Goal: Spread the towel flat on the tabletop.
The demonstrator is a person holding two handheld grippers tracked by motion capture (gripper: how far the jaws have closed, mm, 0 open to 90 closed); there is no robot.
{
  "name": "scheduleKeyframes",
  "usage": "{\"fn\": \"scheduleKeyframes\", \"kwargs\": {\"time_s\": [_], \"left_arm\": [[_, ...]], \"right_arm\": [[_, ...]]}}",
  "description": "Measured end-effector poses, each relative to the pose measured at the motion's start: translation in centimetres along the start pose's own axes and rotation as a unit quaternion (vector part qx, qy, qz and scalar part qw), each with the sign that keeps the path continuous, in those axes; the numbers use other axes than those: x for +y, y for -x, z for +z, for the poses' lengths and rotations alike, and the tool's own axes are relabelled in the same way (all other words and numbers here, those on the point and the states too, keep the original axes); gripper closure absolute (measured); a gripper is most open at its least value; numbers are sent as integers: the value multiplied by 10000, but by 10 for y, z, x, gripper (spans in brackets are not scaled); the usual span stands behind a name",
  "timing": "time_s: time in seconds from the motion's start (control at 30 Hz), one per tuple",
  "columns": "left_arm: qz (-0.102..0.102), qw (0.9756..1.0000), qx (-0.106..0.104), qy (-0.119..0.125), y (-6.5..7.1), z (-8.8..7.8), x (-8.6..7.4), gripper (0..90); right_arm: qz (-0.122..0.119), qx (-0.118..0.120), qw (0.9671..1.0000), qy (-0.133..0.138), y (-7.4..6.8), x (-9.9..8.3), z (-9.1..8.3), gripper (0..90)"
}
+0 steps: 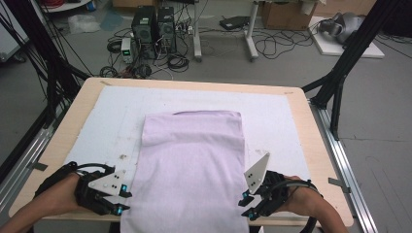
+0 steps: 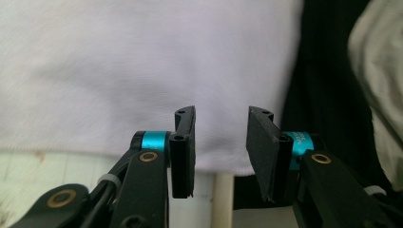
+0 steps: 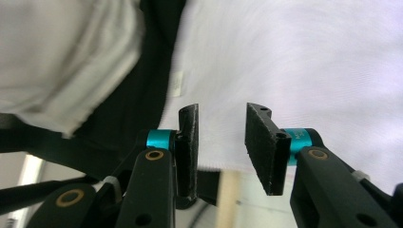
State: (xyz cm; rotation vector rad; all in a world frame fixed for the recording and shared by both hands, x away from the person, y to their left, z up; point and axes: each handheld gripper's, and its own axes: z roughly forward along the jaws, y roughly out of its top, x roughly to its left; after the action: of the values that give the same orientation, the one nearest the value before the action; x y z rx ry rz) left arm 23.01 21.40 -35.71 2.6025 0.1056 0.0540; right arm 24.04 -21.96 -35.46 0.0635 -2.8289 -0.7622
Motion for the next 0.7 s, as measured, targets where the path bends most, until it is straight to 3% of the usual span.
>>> {"fn": "scheduleKeyframes", "kwargs": {"time_s": [0.1,0.17,0.33,0.53,0.63,0.7], "left_arm": [[-166,9996,211,-95,-10,7,0,574],[-204,9989,317,-287,-17,16,2,569],[-266,9955,418,-804,-37,39,6,580],[-278,9917,257,-1228,-52,58,3,646],[-280,9918,167,-1238,-55,61,3,665],[-294,9915,159,-1258,-56,61,3,690]], "right_arm": [[138,-418,9987,-241,7,4,8,626],[333,-716,9956,-513,14,7,17,626],[353,-1062,9856,-1267,32,18,42,627],[219,-1085,9723,-2058,44,27,61,664],[99,-1017,9681,-2288,45,29,67,704],[165,-977,9686,-2279,48,28,66,770]]}}
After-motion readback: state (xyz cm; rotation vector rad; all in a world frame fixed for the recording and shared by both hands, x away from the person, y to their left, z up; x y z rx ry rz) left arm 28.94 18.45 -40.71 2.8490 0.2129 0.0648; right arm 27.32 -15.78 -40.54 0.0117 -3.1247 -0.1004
